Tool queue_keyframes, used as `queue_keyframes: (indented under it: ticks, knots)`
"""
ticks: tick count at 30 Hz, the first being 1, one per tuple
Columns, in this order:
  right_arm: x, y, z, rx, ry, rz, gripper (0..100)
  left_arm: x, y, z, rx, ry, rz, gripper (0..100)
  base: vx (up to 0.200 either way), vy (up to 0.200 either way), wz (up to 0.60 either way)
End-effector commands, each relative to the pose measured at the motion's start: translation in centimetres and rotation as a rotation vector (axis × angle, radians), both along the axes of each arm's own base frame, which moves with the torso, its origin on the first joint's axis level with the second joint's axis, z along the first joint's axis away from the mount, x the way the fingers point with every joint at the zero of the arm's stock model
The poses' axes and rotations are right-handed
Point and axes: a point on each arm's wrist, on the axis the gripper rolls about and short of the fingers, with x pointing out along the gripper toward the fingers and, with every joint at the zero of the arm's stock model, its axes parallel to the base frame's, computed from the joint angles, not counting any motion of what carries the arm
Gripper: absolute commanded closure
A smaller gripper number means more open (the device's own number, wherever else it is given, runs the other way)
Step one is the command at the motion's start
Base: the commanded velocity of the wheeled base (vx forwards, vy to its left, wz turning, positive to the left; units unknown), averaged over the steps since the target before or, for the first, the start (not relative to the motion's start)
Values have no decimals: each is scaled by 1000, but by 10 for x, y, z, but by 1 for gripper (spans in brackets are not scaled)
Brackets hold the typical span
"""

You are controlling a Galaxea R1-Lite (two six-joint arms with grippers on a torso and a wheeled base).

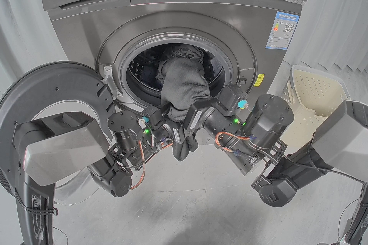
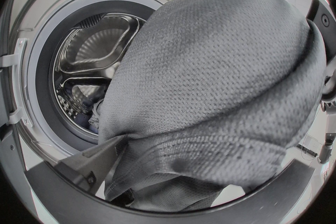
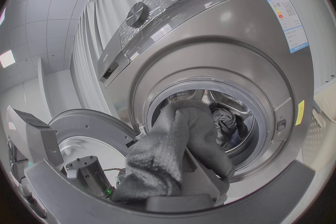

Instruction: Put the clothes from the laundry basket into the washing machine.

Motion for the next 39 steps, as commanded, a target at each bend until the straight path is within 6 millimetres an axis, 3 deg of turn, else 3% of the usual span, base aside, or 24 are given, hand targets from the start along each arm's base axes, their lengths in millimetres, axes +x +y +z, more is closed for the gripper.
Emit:
queue_keyframes:
  ticks: [1,13,17,20,27,34,35,39]
  knots:
    - [-1,1,1,2,-1,2,100,1,0,-5,6,10,6,100,0,0,0]
    - [3,-13,3,8,9,-27,100,5,8,7,-20,-13,34,100,0,0,0]
    - [10,-26,-1,8,33,-70,100,1,17,29,-51,-51,57,100,0,0,0]
    - [14,-38,-12,-6,70,-100,100,-9,23,51,-97,-74,71,100,0,0,0]
    - [2,-40,-39,-73,151,-77,100,-35,32,79,-163,-73,45,100,0,0,0]
    - [-8,-28,-38,-58,118,-10,100,-60,36,81,-158,-36,16,100,0,0,0]
    - [-12,-27,-35,-55,107,11,0,-61,36,80,-154,-31,15,100,0,0,0]
    - [-34,-34,-23,-67,90,80,0,-68,39,83,-152,-30,14,100,0,0,0]
